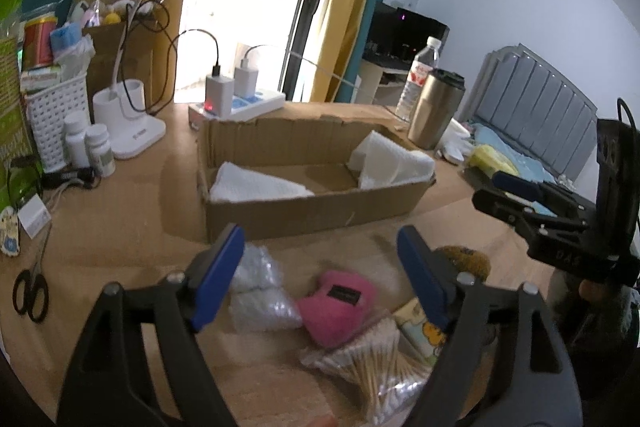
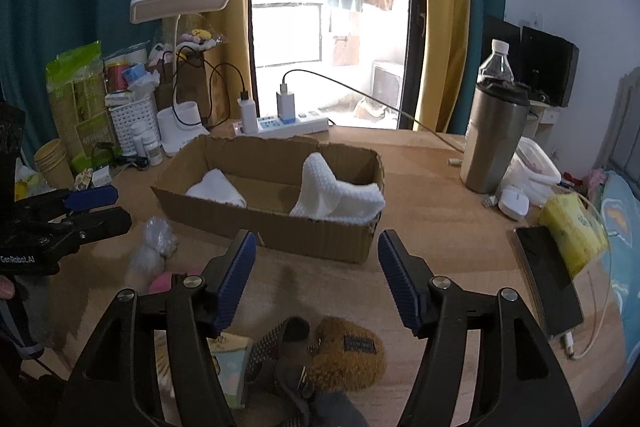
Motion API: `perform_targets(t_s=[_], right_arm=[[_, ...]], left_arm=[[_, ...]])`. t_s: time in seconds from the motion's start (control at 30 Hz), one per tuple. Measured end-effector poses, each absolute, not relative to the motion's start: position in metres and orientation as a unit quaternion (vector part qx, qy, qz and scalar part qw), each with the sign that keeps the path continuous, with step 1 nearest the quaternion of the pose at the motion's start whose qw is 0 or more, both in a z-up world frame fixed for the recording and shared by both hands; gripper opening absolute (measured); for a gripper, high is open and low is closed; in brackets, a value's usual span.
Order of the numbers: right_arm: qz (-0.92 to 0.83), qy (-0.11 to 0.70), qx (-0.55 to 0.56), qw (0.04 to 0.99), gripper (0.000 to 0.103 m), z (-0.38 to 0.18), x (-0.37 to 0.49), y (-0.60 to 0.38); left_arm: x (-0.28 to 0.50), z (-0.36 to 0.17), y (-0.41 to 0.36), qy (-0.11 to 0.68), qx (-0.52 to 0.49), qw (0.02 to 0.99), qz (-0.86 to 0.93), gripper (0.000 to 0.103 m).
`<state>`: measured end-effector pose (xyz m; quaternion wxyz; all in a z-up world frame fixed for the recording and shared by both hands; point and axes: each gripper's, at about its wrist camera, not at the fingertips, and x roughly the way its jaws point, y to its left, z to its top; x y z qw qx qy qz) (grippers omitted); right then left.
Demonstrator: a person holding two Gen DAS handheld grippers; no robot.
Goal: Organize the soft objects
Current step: 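Grasp the brown fuzzy plush with the right gripper while the left grasps the bubble wrap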
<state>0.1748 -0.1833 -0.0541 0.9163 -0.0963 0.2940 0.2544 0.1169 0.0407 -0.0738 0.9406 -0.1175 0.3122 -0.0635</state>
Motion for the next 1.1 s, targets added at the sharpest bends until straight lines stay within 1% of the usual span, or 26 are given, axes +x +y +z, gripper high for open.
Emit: perform_targets(t_s=[0.37,0.83,1.1], right_arm=[[0.243,0.324,-0.091,0.91,0.067,-0.08,0.173,-0.198],[0.24,0.387,-0.065,0.888,0.067,-0.126,0.188,-0.213],[0.243,0.415,-0.044,0.876,0.067,-0.138,0.195,-0.221]], left_arm=[[0.12,-0.092,0.038,0.341,-0.121,0.931,-0.047,0.081],[0.139,-0.122,0.052,0.395,-0.132,0.909,0.013,0.081],[0.148,-0.135,0.049,0.415,-0.121,0.901,0.024,0.081]])
